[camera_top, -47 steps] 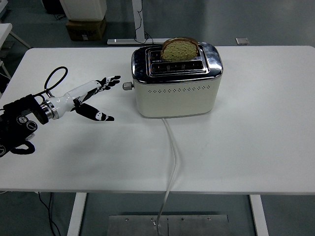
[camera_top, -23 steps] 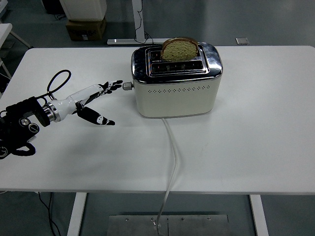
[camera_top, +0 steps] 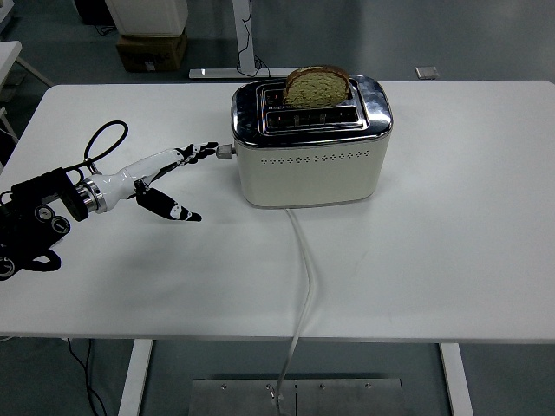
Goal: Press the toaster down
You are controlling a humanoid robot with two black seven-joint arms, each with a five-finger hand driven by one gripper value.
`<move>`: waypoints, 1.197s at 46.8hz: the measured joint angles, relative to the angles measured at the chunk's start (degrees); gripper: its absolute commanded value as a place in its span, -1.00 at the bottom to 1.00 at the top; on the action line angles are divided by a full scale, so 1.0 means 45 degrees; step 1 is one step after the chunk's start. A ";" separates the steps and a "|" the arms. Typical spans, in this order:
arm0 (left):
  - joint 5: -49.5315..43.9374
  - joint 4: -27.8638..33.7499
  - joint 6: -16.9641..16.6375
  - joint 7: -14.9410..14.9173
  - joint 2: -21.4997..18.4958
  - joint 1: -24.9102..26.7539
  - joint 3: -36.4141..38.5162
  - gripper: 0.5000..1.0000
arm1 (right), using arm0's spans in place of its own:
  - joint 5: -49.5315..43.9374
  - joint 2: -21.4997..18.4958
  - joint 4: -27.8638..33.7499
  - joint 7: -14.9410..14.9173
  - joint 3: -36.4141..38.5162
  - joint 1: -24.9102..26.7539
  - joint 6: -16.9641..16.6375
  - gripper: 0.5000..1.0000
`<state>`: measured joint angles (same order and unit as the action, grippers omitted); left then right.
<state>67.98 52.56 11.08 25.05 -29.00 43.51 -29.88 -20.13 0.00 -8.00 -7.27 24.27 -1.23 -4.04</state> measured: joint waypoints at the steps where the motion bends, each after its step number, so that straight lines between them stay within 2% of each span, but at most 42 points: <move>1: 0.0025 0.0000 0.0000 0.0046 -0.0001 0.0000 0.0000 1.00 | 0.0000 0.0000 0.0000 -0.0001 0.0001 0.0000 0.0000 1.00; 15: 0.0226 0.0020 -0.0056 0.0479 -0.0020 -0.0018 -0.0015 1.00 | 0.0000 0.0000 0.0000 -0.0005 -0.0003 0.0000 0.0000 1.00; 56: 0.0312 -0.0067 -0.0077 0.0459 0.0197 0.0010 0.0291 1.00 | 0.0000 0.0000 0.0000 -0.0005 -0.0002 0.0000 0.0000 0.99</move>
<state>69.38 52.26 10.73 27.11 -28.11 43.55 -28.57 -20.13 0.00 -8.00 -7.30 24.26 -1.23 -4.04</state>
